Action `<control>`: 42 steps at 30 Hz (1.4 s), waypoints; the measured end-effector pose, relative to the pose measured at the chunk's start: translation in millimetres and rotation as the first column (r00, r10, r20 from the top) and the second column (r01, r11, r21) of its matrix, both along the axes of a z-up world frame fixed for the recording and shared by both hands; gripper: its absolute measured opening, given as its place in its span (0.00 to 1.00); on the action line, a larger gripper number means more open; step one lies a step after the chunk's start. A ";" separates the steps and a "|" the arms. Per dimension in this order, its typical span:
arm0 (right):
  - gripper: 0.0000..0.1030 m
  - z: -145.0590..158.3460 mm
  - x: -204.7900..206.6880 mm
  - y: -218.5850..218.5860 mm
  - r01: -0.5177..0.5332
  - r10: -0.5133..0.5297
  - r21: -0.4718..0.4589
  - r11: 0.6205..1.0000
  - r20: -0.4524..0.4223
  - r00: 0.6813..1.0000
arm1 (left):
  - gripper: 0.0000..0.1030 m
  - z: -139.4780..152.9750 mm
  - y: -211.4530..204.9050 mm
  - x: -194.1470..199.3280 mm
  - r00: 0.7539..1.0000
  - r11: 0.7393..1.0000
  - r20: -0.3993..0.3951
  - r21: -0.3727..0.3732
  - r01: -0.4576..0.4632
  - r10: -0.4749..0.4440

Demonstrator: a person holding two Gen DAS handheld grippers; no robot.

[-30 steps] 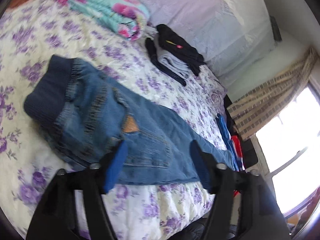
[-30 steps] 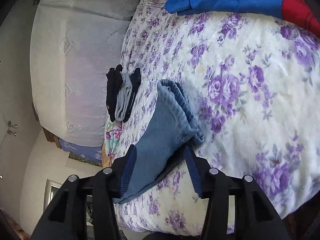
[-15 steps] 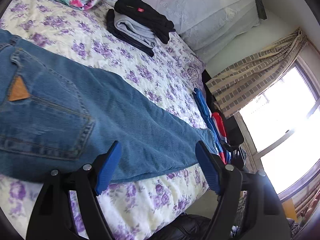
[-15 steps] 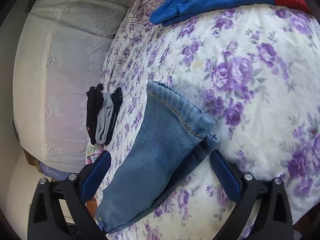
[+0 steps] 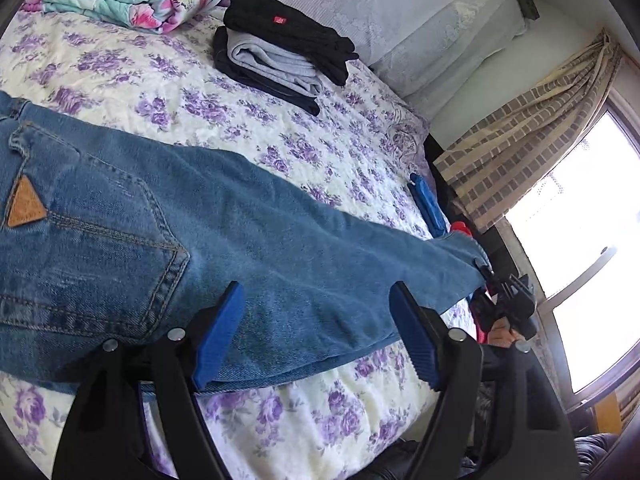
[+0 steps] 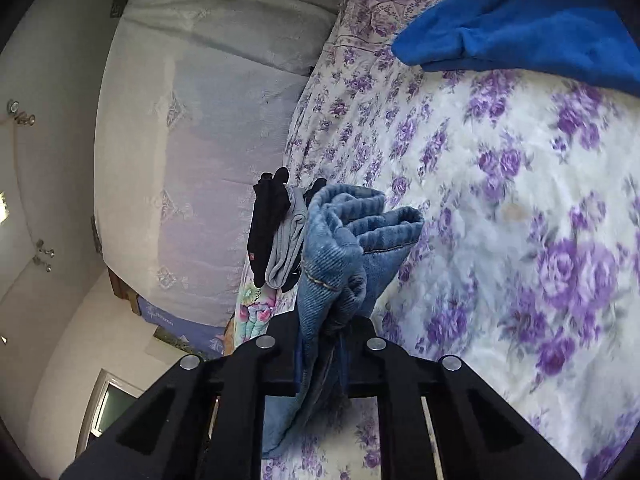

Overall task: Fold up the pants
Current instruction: 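Grasp the folded hem end of the jeans with the right gripper, then lift the hem end with the right gripper and fold it over onto the waistband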

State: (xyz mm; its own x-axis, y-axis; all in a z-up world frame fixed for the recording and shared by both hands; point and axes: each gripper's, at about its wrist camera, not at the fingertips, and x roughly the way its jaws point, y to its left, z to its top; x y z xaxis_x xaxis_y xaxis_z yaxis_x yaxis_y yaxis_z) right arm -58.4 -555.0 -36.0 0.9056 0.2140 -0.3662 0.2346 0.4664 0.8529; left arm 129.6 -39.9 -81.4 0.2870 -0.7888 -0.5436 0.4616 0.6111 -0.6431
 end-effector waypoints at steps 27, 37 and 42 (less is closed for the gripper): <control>0.13 -9.9 -6.6 30.4 0.067 -0.104 -0.330 0.942 -0.097 0.990 | 0.70 -13.2 -123.4 -54.5 0.958 0.879 0.265 0.476 -0.027 -0.114; 0.13 64.0 33.6 156.6 -0.103 0.006 -0.836 0.539 -0.119 0.993 | 0.80 7.0 6.2 -66.5 0.965 0.956 0.229 0.233 -0.180 0.126; 0.13 69.5 57.9 257.0 -0.181 0.153 -0.952 0.247 -0.146 0.977 | 0.81 1.9 73.4 -63.8 0.952 0.948 0.145 0.135 -0.288 0.269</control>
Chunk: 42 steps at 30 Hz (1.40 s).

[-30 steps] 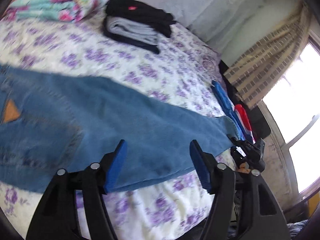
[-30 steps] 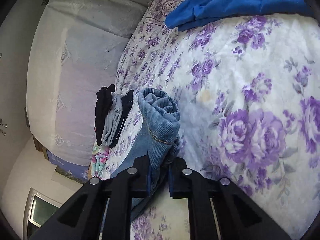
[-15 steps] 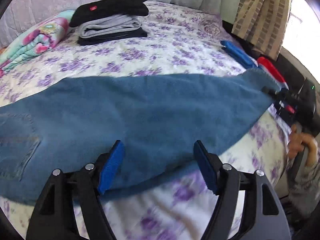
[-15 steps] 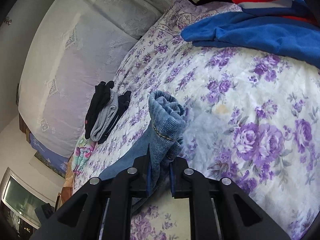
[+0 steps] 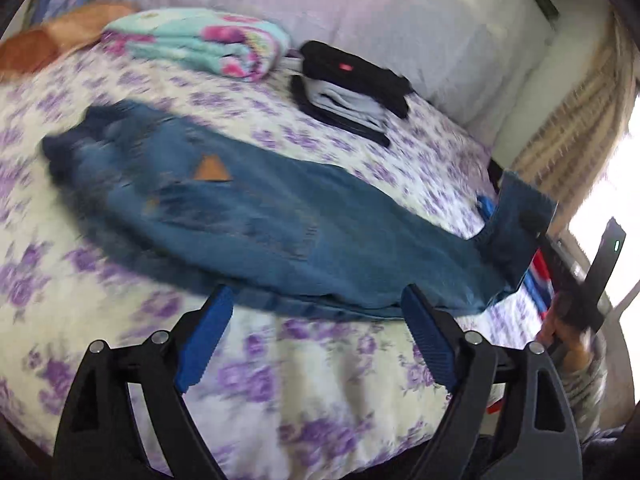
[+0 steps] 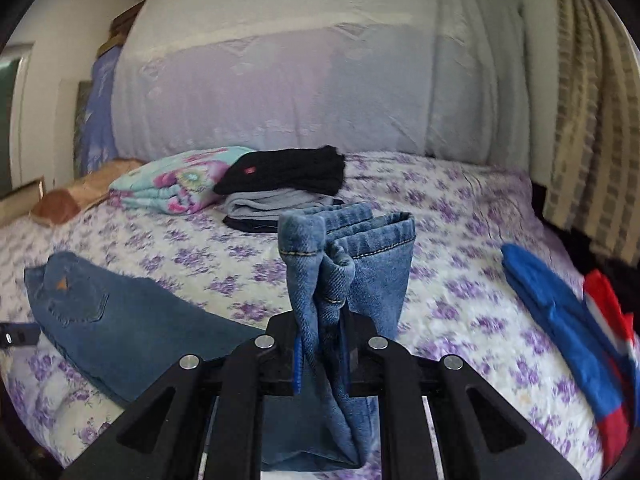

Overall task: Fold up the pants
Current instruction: 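Lift the hem end with the right gripper and fold it over onto the waistband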

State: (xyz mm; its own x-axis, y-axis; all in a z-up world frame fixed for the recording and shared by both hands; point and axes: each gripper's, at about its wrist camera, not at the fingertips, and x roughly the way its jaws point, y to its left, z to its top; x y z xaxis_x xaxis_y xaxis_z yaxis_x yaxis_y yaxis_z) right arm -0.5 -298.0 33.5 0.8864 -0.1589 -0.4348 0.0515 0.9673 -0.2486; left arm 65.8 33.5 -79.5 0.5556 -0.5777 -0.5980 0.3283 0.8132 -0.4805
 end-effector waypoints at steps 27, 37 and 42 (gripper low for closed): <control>0.74 -5.1 -11.0 106.5 -0.260 0.250 -0.094 0.961 -0.106 0.962 | 0.91 -29.3 63.0 11.3 0.987 0.986 -0.118 -0.110 -0.122 0.109; 0.79 -83.5 73.5 72.1 -0.057 0.035 -0.046 0.997 -0.380 0.924 | 0.92 -29.0 65.9 17.2 0.981 0.981 -0.154 -0.131 -0.141 0.121; 0.79 -55.5 37.4 54.7 -0.061 0.081 0.083 0.995 -0.254 0.964 | 0.92 -27.0 71.4 23.5 0.974 0.974 -0.183 -0.157 -0.161 0.131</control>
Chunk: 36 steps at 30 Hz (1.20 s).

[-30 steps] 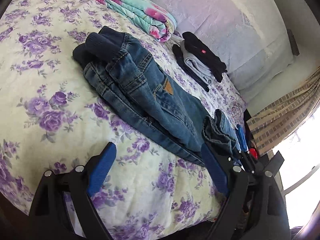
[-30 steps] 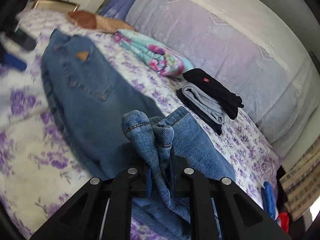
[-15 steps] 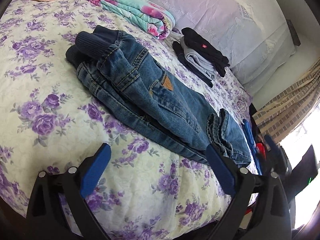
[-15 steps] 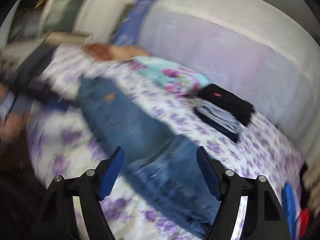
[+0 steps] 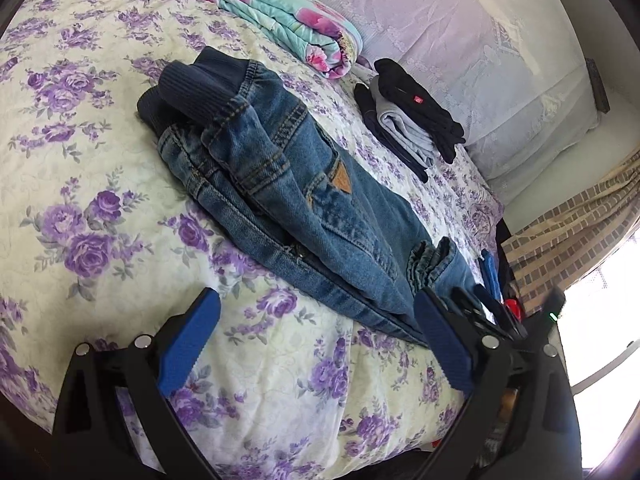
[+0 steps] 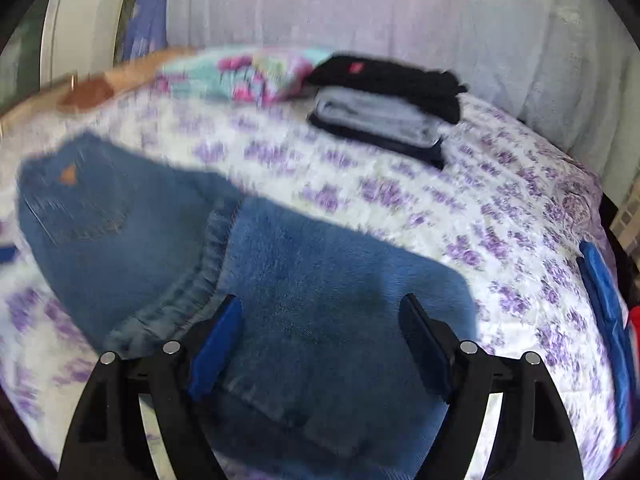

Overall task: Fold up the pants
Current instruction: 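Lift the hem end with the right gripper and fold it over onto the waistband, then grasp the ribbed waistband with the left gripper while the right releases the hem, then lift the folded jeans with the left gripper and carry them across the bed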

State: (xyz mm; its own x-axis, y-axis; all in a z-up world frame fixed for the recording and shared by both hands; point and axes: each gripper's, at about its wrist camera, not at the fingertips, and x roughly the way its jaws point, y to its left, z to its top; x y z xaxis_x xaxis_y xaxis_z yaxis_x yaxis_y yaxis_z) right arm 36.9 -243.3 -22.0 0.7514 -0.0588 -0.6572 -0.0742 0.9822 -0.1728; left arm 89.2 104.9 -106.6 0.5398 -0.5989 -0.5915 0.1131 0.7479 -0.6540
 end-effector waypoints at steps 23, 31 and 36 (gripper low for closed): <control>0.96 -26.0 -27.4 -37.0 0.053 -0.048 0.149 0.987 -0.033 0.998 | 0.68 -4.5 42.1 78.6 0.968 0.970 -0.083 -0.037 -0.240 0.236; 0.96 -21.2 -13.2 -30.7 0.138 -0.137 0.020 0.990 -0.021 0.990 | 0.34 6.6 35.5 70.1 0.976 0.977 -0.054 -0.033 -0.211 0.209; 0.97 -34.0 5.5 -39.3 0.134 -0.125 0.063 0.989 -0.131 0.984 | 0.32 39.4 21.0 58.0 0.980 0.980 0.038 0.027 -0.198 0.197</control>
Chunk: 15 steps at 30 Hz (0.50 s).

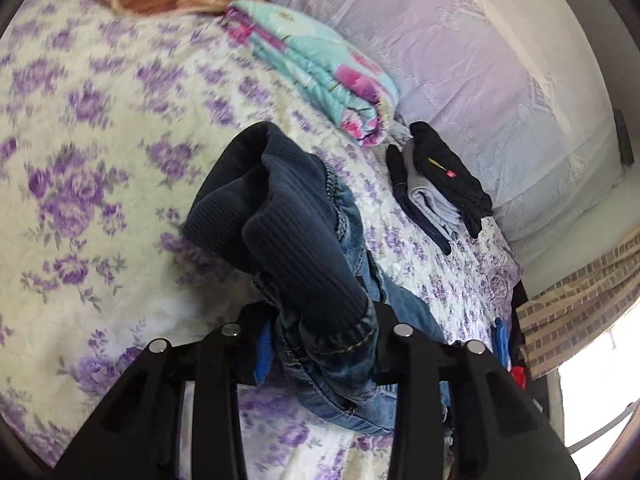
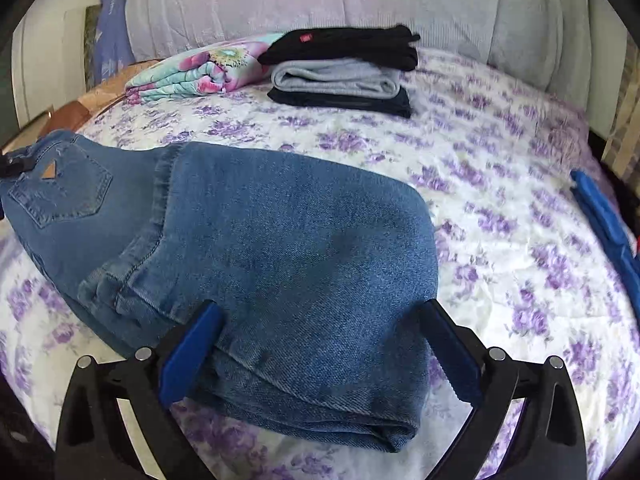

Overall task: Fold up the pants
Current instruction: 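Lift the folded jeans with the left gripper and carry them across the bed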

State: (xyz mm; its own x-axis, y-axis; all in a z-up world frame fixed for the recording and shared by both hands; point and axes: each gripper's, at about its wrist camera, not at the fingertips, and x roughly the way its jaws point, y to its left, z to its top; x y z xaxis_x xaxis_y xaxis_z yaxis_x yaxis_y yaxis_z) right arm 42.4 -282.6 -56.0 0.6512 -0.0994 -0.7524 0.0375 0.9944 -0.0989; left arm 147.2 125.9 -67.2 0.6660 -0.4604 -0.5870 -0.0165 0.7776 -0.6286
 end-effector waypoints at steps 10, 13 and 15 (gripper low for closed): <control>0.96 28.7 -46.7 -49.1 0.088 -0.123 0.170 0.982 0.211 0.970 | 0.28 91.2 -98.5 -48.0 0.953 0.934 0.268 0.354 0.041 -0.144; 0.96 28.0 -56.6 -78.9 0.165 -0.211 0.215 0.962 0.214 0.954 | 0.28 112.0 -141.5 -67.7 0.915 0.885 0.335 0.464 0.047 -0.225; 0.96 23.2 -62.1 -98.1 0.215 -0.270 0.262 0.941 0.196 0.943 | 0.27 122.4 -173.9 -83.4 0.884 0.844 0.369 0.535 0.049 -0.286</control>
State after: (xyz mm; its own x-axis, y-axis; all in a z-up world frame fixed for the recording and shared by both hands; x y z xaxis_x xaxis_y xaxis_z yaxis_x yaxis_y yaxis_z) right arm -19.7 -380.7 -32.8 0.7847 -0.1153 -0.6091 0.2743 0.9457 0.1743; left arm 63.9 -48.0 55.2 0.8388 -0.3120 -0.4462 0.3159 0.9464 -0.0680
